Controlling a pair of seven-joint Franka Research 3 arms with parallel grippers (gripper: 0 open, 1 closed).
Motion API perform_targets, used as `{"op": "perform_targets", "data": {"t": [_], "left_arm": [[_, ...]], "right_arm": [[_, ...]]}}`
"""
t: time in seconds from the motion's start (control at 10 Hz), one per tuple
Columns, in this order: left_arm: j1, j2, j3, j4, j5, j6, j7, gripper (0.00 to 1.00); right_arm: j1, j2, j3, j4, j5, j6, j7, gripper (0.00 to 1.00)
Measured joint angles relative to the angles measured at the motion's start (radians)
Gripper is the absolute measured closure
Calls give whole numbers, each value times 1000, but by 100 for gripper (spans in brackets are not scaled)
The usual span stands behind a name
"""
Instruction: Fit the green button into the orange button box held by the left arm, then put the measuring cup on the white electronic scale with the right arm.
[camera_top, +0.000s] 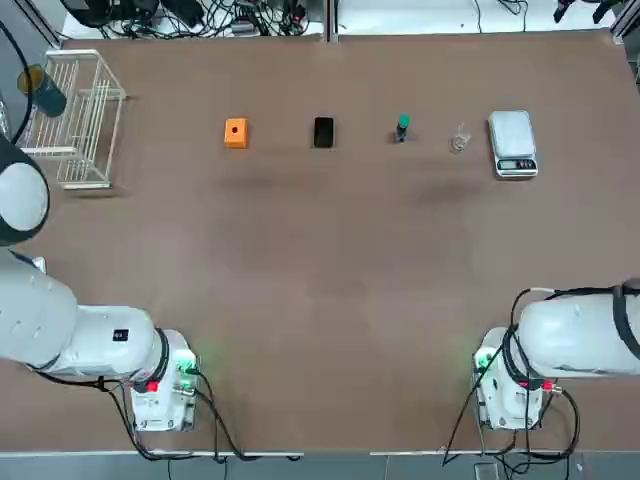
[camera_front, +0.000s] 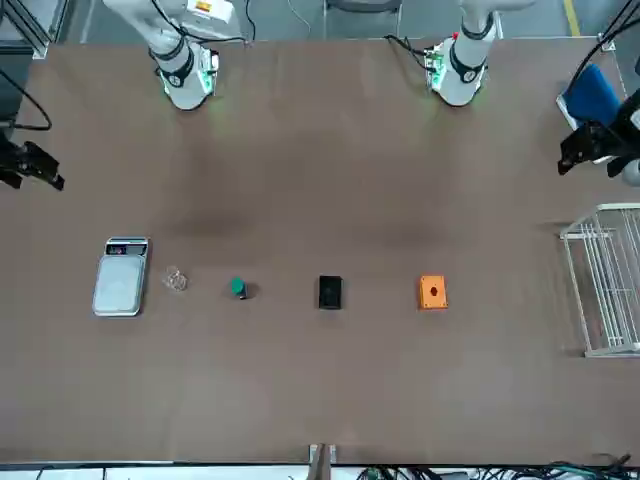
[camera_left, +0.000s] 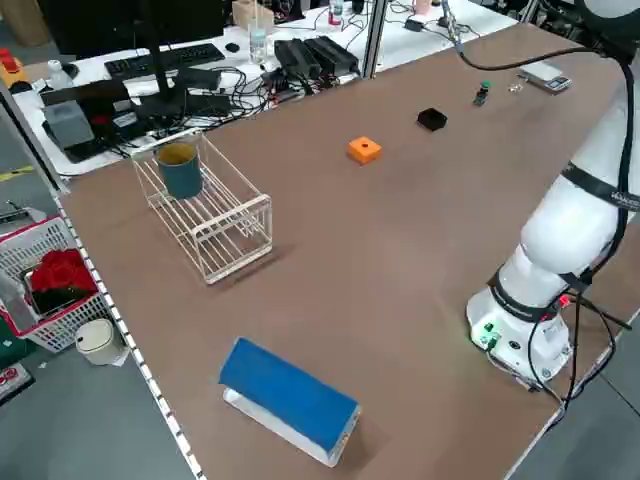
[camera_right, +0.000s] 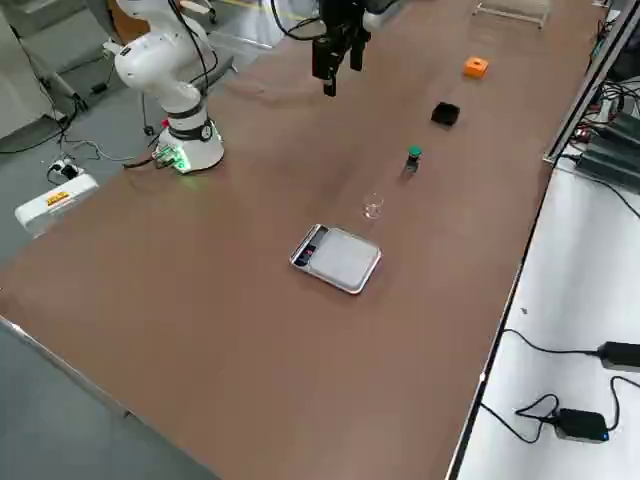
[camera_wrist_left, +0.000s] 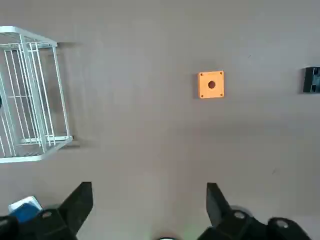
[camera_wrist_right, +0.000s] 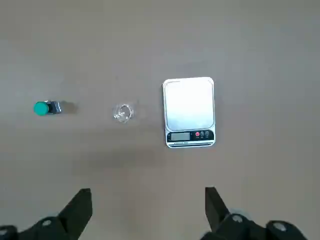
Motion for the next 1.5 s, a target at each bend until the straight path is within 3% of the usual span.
{"op": "perform_targets", "data": {"t": [1.1,1.5], "left_arm": [[20,29,7,-12,0,0,3,0],[4,37,-2,-14,0,1,2,0]], "right_arm": [[37,19,12,-4,9,-45,-41,0],[204,193,22,-18,71,151,210,0]]}}
